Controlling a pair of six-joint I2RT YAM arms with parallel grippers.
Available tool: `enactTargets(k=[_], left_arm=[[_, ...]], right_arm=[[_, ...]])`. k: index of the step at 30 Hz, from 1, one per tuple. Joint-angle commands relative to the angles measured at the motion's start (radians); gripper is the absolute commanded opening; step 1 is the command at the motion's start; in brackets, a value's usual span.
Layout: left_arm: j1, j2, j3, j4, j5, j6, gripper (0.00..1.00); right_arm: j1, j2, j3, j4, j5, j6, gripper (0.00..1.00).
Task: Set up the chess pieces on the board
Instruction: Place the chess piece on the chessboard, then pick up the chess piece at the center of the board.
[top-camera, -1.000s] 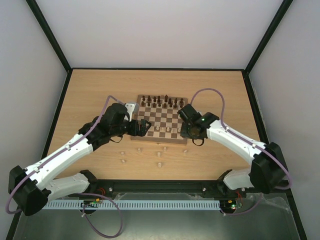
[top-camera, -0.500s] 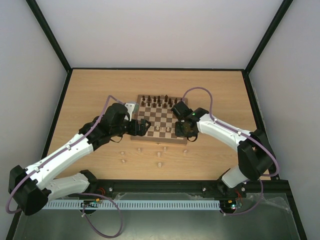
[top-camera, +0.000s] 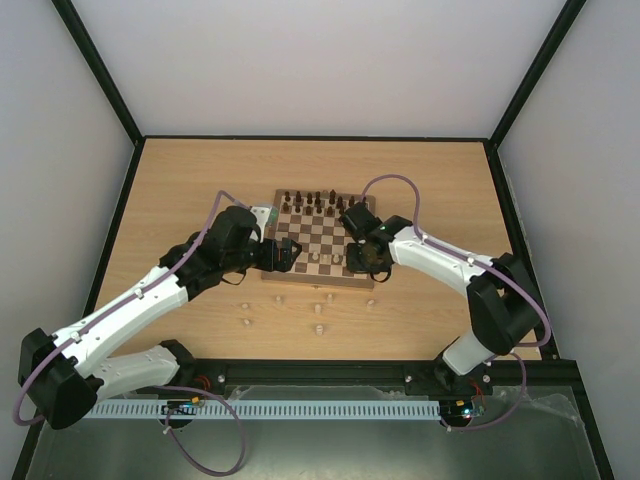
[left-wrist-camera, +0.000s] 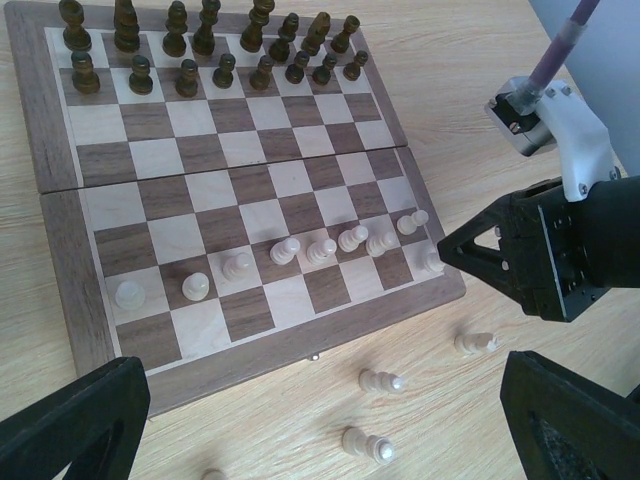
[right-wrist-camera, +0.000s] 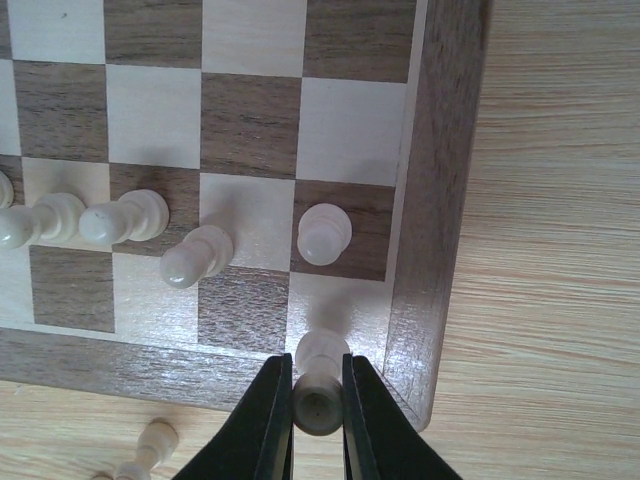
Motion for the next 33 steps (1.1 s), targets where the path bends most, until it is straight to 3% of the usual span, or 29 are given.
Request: enactTargets(k=[1,12,23,33], left_arm=[[-0.005,-0.001,0.004,-0.017,-0.008,0.001,0.99],[-0.004,0.002,0.005,-0.016,-0.008,0.001,0.99],[-0.004,0.005,0.004,-0.012,-0.005,0.002,0.99],[-0.007,0.002,-0.001,-0.009,0.005,0.0,0.99]], right_arm=[[0.002,0.026,-0.01,-0.014,0.022,-0.012,0.03],[0.002,0.04,-0.028,0.005,0.032,-0.011,0.1],[0.01,-0.079,-0.051,-0.042,0.04,0.003,0.39],[0.133,-0.263,-0.175,-0.118,0.019,0.148,0.41]])
